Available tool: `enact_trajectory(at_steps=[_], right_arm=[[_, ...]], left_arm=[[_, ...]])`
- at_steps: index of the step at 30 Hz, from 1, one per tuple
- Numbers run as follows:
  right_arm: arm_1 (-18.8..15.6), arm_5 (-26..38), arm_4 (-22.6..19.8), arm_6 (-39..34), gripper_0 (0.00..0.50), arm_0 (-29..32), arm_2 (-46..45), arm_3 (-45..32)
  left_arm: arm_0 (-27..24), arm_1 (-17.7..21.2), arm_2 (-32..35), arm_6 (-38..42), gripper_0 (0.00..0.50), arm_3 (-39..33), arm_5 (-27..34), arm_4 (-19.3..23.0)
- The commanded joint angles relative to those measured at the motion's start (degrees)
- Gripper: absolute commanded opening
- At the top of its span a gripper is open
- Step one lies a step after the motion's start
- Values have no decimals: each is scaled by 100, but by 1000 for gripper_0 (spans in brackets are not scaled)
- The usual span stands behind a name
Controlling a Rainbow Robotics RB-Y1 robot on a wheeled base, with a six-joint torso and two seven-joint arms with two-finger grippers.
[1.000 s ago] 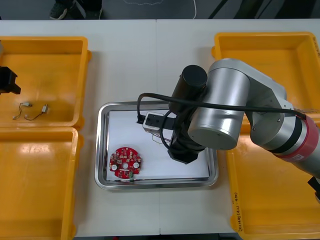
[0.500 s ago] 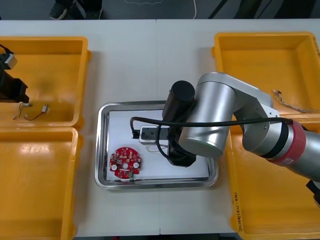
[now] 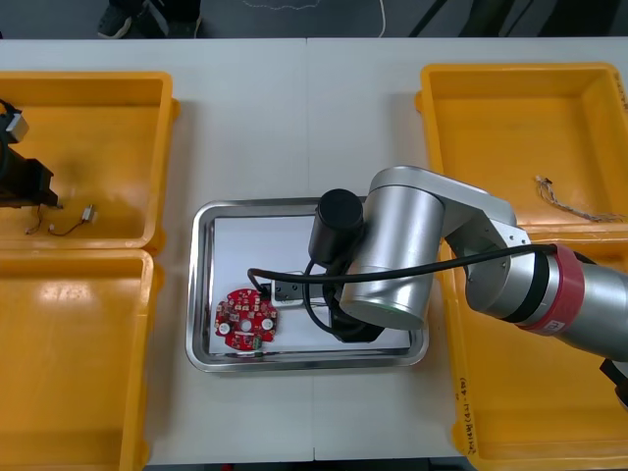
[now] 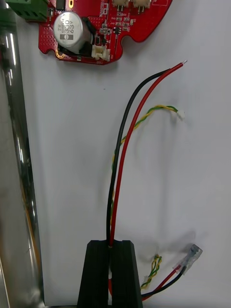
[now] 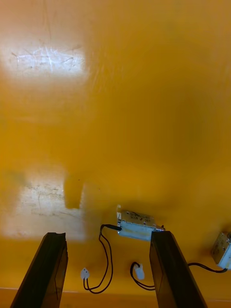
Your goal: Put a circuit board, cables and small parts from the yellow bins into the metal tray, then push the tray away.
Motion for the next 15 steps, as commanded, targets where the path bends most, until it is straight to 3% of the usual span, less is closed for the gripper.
enact_trajectory(at_steps=[1,15], right_arm=[[113,-80,51,52,0,-236,162,-22],[165,-344,60,70,0,-236,364,365]], left_arm=[[-485,-171,50,-400,500,351,-69,101],[-529,-355,50,-409,500,544,-148,153]])
